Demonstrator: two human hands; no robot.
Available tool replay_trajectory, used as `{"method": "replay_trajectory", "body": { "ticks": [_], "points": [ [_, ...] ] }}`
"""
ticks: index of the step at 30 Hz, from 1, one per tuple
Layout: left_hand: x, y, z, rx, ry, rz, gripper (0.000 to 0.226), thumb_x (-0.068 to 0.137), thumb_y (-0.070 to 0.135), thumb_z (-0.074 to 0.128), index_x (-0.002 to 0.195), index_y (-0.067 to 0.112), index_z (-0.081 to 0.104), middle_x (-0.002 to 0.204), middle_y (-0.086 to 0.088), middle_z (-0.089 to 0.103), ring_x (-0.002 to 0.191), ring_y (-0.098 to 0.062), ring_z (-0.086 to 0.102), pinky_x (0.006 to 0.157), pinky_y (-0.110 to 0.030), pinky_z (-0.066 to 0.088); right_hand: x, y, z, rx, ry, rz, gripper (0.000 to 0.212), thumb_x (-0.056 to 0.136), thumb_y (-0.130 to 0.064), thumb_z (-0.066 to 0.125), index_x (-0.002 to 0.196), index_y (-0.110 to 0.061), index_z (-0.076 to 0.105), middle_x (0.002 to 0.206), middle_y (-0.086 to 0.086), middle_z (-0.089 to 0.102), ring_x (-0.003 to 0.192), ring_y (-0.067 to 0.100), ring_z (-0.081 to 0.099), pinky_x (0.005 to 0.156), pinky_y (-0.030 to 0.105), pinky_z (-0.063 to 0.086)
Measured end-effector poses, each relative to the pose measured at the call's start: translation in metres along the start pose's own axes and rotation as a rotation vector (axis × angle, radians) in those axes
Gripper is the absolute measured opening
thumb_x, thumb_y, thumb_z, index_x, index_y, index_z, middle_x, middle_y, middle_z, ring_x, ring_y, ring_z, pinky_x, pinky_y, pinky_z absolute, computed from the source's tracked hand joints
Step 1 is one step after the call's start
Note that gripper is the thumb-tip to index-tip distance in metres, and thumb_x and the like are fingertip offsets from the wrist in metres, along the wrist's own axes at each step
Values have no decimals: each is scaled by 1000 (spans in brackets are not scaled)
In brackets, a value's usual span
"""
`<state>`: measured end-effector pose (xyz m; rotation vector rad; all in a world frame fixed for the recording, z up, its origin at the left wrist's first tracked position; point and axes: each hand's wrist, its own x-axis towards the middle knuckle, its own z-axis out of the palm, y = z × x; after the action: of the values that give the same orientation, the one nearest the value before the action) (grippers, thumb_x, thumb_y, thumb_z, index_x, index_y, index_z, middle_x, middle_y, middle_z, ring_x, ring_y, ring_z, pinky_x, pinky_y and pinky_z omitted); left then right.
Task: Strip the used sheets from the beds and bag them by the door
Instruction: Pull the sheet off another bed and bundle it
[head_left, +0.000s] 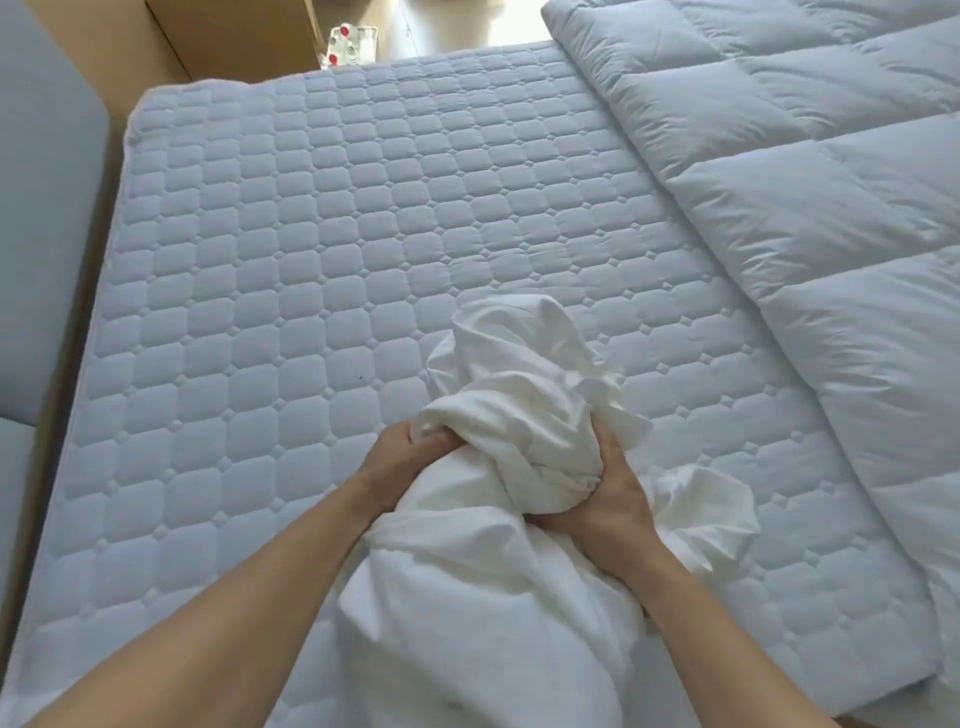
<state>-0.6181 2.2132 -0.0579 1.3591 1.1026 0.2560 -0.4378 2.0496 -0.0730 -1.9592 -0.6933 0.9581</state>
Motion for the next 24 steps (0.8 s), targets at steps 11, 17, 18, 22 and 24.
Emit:
{"method": "replay_trajectory", "body": {
  "ticks": [11, 17, 18, 22, 24],
  "points": [
    [-18, 27, -9, -136, 82, 162, 43, 61, 48, 66, 99, 30, 74, 92, 10, 76, 93, -12, 70, 76, -26, 54, 11, -32, -5, -277, 57, -277, 114, 54, -55, 91, 150, -33, 33, 137, -10, 54, 127, 19, 51, 103, 45, 43],
    [-45, -14, 7, -376, 107, -185, 52, 75, 44, 59, 118, 15, 69, 111, -13, 73, 107, -34, 67, 98, -52, 50, -8, -3, -12, -336, -148, -120, 108, 54, -90, 56, 148, -44, 32, 137, -11, 47, 133, 16, 40, 112, 42, 29],
    [-46, -11, 10, -380, 148, -163, 48, 74, 42, 58, 111, 15, 72, 108, -13, 74, 104, -33, 68, 96, -50, 51, -10, -9, -13, -420, -106, -150, 102, 58, -95, 41, 146, -43, 36, 133, -8, 44, 134, 19, 37, 111, 43, 27],
    [-47, 7, 20, -367, 187, -108, 23, 63, 34, 59, 65, 18, 75, 73, -4, 71, 68, -21, 65, 65, -33, 53, -10, -46, -16, -564, 290, -652, 88, 69, -87, 51, 124, -18, 55, 144, 11, 39, 141, 32, 30, 107, 56, 27],
    [-48, 16, 25, -392, 118, -135, 19, 52, 32, 61, 61, 17, 69, 68, -4, 63, 64, -20, 58, 64, -31, 48, -3, -60, -15, -585, 286, -913, 96, 72, -81, 58, 139, -14, 42, 153, 18, 32, 147, 36, 24, 107, 64, 26]
  ]
}}
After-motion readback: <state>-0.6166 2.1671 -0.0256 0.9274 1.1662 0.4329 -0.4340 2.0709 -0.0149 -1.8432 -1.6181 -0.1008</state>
